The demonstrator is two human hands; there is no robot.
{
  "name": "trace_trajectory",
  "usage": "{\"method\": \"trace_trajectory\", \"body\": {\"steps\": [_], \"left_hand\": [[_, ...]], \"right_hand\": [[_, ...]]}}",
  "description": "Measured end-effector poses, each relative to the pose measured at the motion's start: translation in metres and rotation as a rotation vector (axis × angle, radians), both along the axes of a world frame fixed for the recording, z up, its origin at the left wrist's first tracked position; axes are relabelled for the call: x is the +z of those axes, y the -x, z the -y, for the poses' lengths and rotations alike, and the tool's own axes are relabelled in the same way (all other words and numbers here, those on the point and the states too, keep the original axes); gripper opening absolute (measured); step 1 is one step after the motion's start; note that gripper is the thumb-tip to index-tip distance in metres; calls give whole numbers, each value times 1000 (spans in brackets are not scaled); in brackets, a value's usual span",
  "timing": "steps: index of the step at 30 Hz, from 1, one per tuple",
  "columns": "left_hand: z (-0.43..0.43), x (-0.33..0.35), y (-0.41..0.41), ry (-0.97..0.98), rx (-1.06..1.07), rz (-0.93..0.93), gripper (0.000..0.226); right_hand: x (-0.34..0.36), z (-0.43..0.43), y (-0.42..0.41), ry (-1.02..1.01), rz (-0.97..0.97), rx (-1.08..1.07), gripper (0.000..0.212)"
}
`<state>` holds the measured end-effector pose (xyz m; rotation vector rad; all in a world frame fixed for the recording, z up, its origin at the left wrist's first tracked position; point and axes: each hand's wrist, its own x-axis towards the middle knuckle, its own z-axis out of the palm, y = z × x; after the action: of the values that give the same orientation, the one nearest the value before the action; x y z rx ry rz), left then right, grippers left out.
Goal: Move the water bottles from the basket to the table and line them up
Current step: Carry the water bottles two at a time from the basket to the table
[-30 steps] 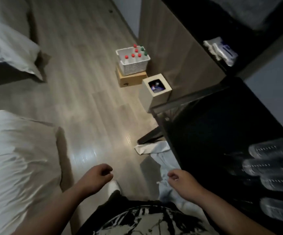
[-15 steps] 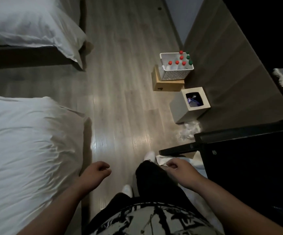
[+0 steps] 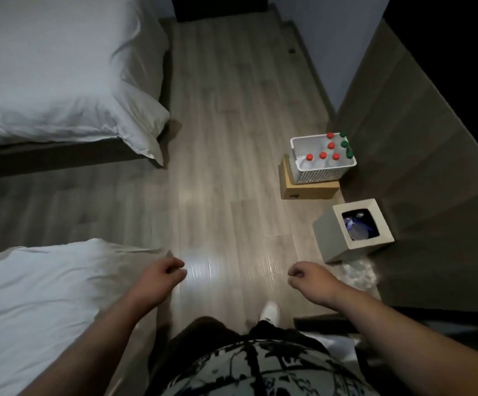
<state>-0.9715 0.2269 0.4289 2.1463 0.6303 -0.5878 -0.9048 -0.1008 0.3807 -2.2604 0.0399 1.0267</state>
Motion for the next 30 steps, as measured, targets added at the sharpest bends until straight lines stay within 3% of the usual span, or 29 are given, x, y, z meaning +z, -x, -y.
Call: {"method": "trace_trajectory", "body": {"steps": [3, 8, 10, 17, 21, 27, 30], "left_hand": [[-2, 3, -32, 45, 47, 36, 16], [-31, -14, -71, 102, -15, -73, 27], [-48, -29, -100, 65, -78, -107, 18], [-81, -53, -270, 47, -476, -119, 13], [-72, -45, -381, 5, -730, -147, 25], [-45, -34, -491, 80, -699, -83, 4], [-23, -33, -523, 206, -585, -174, 12]], "right_hand": [[8, -17, -51, -32, 10, -5, 19], [7, -36, -116, -44, -22, -23, 16], [2, -43, -142, -42, -48, -67, 12], [14, -63, -236, 67, -66, -201, 13], [22, -55, -275, 108, -21, -294, 8], [25, -25, -293, 69, -19, -580, 6], [7, -7, -300, 44, -65, -708, 14]]}}
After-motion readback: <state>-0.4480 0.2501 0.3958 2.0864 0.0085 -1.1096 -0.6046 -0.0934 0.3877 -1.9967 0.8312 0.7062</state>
